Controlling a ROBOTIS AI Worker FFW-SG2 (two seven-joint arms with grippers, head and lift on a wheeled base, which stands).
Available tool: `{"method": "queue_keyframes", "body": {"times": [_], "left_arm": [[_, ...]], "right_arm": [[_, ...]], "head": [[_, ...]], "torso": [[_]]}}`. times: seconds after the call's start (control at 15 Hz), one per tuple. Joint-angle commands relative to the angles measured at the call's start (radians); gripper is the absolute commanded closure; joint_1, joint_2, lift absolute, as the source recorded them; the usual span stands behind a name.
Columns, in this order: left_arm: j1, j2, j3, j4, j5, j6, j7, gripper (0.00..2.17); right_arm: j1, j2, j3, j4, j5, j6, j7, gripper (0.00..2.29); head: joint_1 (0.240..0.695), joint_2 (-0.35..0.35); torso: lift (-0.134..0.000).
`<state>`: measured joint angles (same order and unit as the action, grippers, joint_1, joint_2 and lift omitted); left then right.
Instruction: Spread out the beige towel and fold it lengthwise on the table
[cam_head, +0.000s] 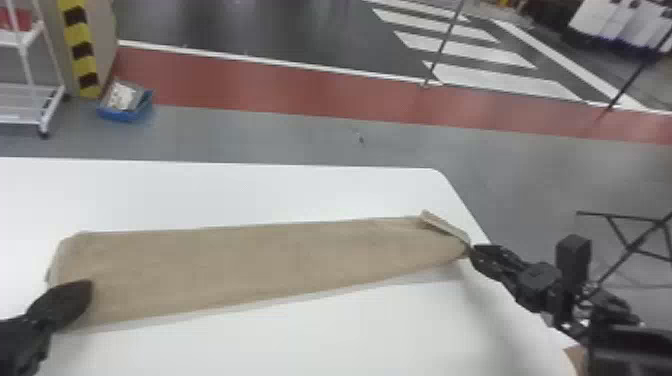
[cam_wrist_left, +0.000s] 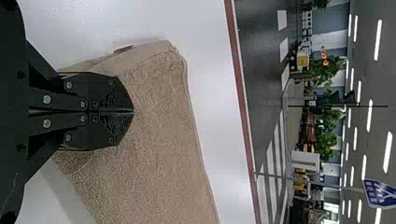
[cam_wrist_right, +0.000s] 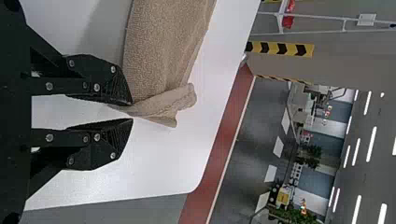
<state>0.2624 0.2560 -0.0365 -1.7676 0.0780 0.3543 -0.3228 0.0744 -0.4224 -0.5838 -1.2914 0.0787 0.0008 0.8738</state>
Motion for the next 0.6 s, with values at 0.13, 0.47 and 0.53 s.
{"method": "queue_keyframes", "body": {"times": [0.13,0.47,0.53], "left_arm": [[-0.022,0.000,0.003,0.028,-0.017,0.004,0.008,1.78],[-0.025,0.000,0.004,0.033,-0.011,0.001,0.007,1.78],[-0.023,0.000,0.003,0.034,-0.012,0.001,0.007,1.78]], "right_arm": [[-0.019,-0.013,0.002,0.032,0.004,-0.014,-0.003,0.92],[-0.016,-0.024,-0.033,0.064,-0.007,-0.029,-0.004,0.65],[-0.010,-0.024,-0.033,0.070,-0.007,-0.044,-0.004,0.55]], "head": [[0.695,-0.350],[0.695,-0.350],[0.695,-0.350]], "torso": [[-0.124],[-0.124],[-0.124]]}}
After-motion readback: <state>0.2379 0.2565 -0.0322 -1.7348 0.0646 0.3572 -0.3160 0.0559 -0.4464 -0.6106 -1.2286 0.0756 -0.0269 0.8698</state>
